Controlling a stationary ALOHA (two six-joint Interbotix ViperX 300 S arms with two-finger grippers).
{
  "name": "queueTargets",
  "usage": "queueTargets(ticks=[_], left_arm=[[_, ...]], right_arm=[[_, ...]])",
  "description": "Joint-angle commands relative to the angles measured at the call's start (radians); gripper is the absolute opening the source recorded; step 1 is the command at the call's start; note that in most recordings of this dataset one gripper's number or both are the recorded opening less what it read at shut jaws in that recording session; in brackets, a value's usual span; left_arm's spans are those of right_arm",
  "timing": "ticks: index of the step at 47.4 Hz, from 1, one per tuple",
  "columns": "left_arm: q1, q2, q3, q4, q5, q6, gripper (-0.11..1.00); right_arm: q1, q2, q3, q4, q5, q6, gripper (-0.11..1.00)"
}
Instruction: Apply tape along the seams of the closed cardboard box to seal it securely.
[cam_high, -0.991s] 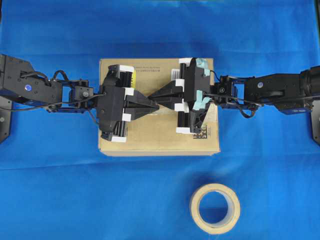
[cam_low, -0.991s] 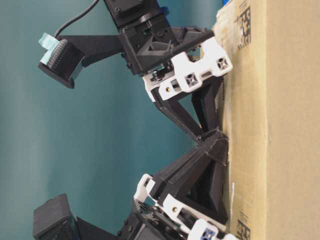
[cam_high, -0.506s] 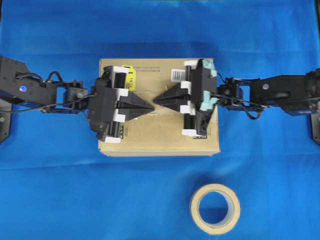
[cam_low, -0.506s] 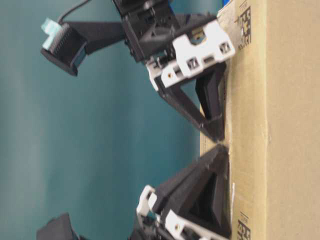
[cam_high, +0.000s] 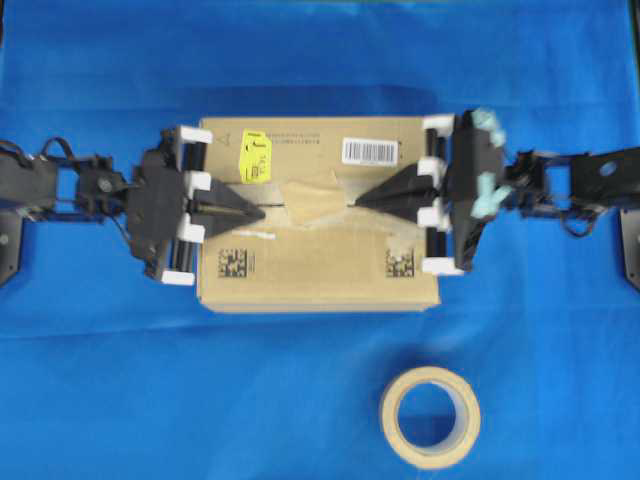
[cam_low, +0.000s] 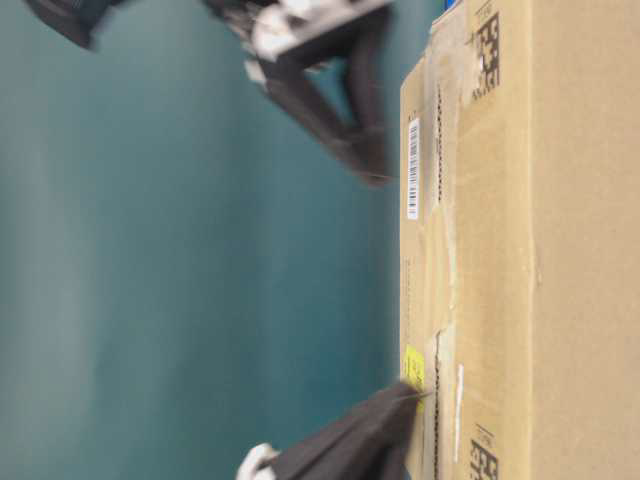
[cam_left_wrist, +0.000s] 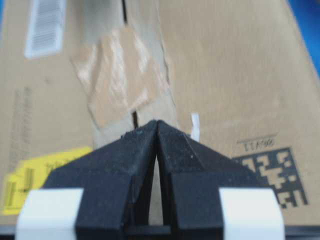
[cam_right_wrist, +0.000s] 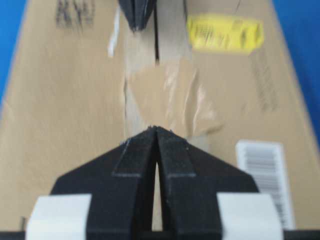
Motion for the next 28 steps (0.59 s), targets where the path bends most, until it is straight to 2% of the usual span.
queueTargets(ticks=[1,10,28], left_arm=[[-0.002,-0.089,-0.008,-0.003,0.038,0.000,0.00],[-0.002,-0.250,0.020,-0.003,0.115,-0.002,0.00],[0.002,-0.658,0.126,-0.009,0.327,-0.023,0.00]], right_arm=[[0.003,-0.094,-0.009,0.000,0.028,0.000,0.00],[0.006,-0.261,0.003,-0.003,0.156,-0.008,0.00],[0.006,-0.683,0.132,-0.009,0.440,-0.008,0.00]])
